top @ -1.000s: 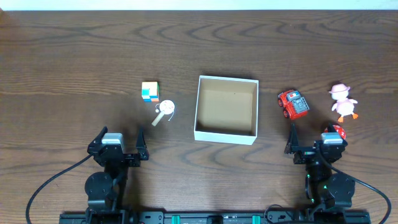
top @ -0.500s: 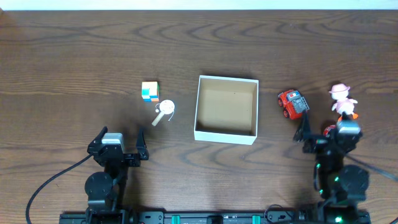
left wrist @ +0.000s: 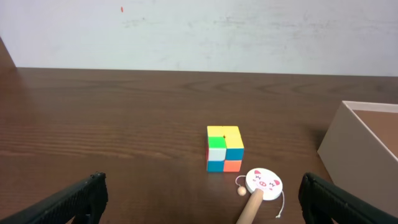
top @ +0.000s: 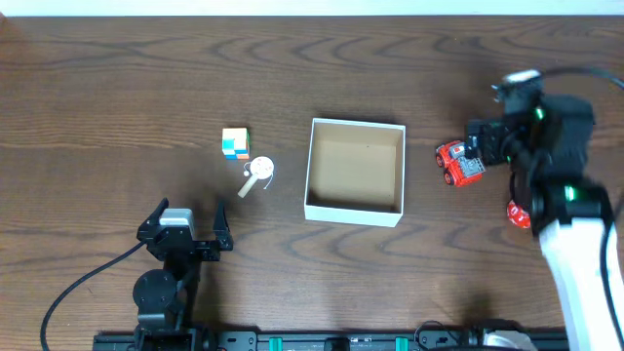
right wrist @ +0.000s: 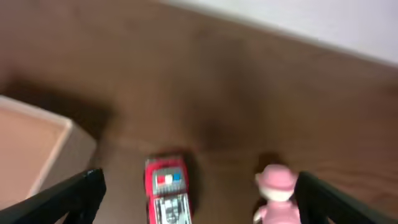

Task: Pack container
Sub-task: 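Reach the right gripper over the red toy truck and grasp it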

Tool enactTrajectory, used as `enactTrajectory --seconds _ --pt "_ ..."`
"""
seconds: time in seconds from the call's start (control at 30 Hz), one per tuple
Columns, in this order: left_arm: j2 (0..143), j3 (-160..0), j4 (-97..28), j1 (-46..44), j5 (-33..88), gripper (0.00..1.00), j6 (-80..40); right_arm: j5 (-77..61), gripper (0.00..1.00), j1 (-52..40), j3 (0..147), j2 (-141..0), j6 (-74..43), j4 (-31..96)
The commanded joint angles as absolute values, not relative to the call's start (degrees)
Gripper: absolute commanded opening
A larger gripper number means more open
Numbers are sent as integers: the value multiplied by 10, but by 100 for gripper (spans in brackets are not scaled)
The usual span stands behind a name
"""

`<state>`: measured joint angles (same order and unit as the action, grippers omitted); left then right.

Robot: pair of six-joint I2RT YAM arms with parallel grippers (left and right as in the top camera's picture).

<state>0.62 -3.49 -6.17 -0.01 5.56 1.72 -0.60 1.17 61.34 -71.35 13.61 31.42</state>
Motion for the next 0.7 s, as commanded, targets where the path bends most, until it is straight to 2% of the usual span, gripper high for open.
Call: enactTrajectory --seconds 0.0,0.27,0.67 --pt "2 -18 -68 3 49 98 17 -15 99 19 650 -775 202 340" --pt "2 -18 -68 3 49 98 17 -58 99 19 649 -863 293 343" --pt "2 -18 -68 3 49 98 17 -72 99 24 635 -886 279 366"
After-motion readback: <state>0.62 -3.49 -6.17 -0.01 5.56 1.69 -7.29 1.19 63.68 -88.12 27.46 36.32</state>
